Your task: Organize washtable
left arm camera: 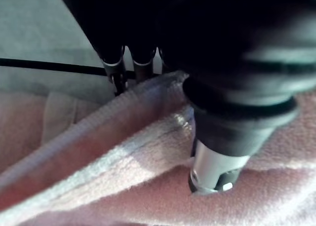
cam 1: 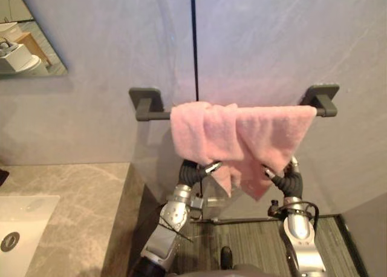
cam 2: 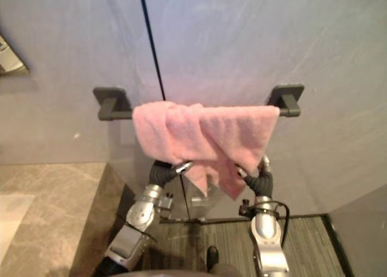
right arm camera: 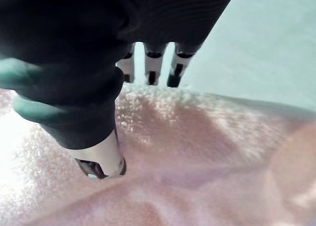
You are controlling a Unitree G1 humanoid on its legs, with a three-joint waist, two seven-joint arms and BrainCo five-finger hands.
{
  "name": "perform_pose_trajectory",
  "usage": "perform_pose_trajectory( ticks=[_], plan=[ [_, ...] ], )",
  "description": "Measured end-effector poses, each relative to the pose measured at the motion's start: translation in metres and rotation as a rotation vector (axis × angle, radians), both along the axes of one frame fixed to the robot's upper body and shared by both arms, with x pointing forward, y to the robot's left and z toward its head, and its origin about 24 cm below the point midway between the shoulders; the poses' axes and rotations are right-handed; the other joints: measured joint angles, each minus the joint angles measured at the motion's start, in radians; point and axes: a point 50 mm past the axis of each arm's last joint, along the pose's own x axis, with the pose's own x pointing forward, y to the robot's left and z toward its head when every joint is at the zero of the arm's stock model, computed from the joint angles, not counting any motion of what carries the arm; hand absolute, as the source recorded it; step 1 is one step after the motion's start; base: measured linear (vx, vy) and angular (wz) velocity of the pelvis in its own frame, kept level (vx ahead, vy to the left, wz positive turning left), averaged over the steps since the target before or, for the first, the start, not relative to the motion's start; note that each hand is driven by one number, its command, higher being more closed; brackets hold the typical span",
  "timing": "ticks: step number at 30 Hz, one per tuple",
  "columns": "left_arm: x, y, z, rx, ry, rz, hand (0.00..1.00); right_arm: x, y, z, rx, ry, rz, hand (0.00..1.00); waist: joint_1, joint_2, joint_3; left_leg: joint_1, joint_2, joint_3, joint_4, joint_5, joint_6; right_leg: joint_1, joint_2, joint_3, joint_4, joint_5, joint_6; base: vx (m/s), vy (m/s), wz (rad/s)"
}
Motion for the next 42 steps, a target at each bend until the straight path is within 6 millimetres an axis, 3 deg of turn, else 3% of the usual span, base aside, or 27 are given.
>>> perform_pose_trajectory(
  ticks=[9, 17, 19, 24, 29, 38, 42],
  plan=[
    [-0.030, 0.020, -0.037, 0.007, 0.170, 0.062, 0.00, -0.035, -0.002, -0.014, -0.053, 0.095, -0.038, 0.00, 0.000, -0.006, 0.014, 0.001, -0.002, 0.001, -0.014, -0.003, 0.005, 0.005, -0.001, 0.002, 0.000, -0.005, 0.000, 0.00, 0.000, 0.00],
    [-0.057, 0.030, -0.070, 0.036, 0.330, 0.079, 0.00, -0.063, -0.003, -0.038, -0.073, 0.243, -0.044, 0.00, 0.002, -0.001, 0.016, 0.011, -0.001, 0.028, -0.016, -0.003, 0.004, 0.006, 0.000, 0.019, 0.000, -0.007, -0.001, 0.00, 0.010, -0.06],
    [-0.060, 0.034, -0.080, 0.050, 0.371, 0.089, 0.00, -0.069, -0.003, -0.052, -0.066, 0.306, -0.033, 0.00, 0.002, -0.001, 0.016, 0.016, 0.003, 0.028, -0.020, -0.004, 0.006, 0.009, 0.000, 0.019, 0.000, -0.007, -0.001, -0.01, 0.008, -0.02],
    [-0.077, 0.046, -0.115, 0.125, 0.543, 0.111, 0.00, -0.095, -0.002, -0.107, -0.033, 0.587, -0.030, 0.00, 0.002, 0.004, 0.017, 0.039, 0.004, 0.027, -0.047, -0.009, 0.003, 0.022, 0.001, 0.019, 0.000, -0.013, 0.002, 0.00, 0.014, 0.03],
    [-0.092, 0.056, -0.140, 0.194, 0.676, 0.115, 0.00, -0.110, -0.001, -0.136, -0.014, 0.746, -0.025, 0.00, 0.002, 0.003, 0.017, 0.053, 0.005, 0.025, -0.052, -0.010, -0.001, 0.031, 0.002, 0.020, 0.000, -0.017, 0.006, 0.01, 0.012, 0.00],
    [-0.100, 0.067, -0.154, 0.227, 0.764, 0.153, 0.00, -0.112, -0.007, -0.147, 0.116, 0.785, -0.106, 0.00, 0.002, -0.005, 0.025, 0.071, 0.004, 0.024, -0.052, -0.017, -0.004, 0.050, 0.001, 0.020, 0.000, -0.021, 0.011, 0.01, 0.020, 0.00],
    [-0.095, 0.074, -0.147, 0.212, 0.732, 0.220, 0.00, -0.107, -0.014, -0.139, 0.136, 0.731, -0.179, 0.00, 0.002, -0.004, 0.027, 0.080, 0.006, 0.028, -0.056, -0.017, -0.003, 0.053, 0.004, 0.021, 0.001, -0.026, 0.010, 0.01, 0.005, -0.01]
  ],
)
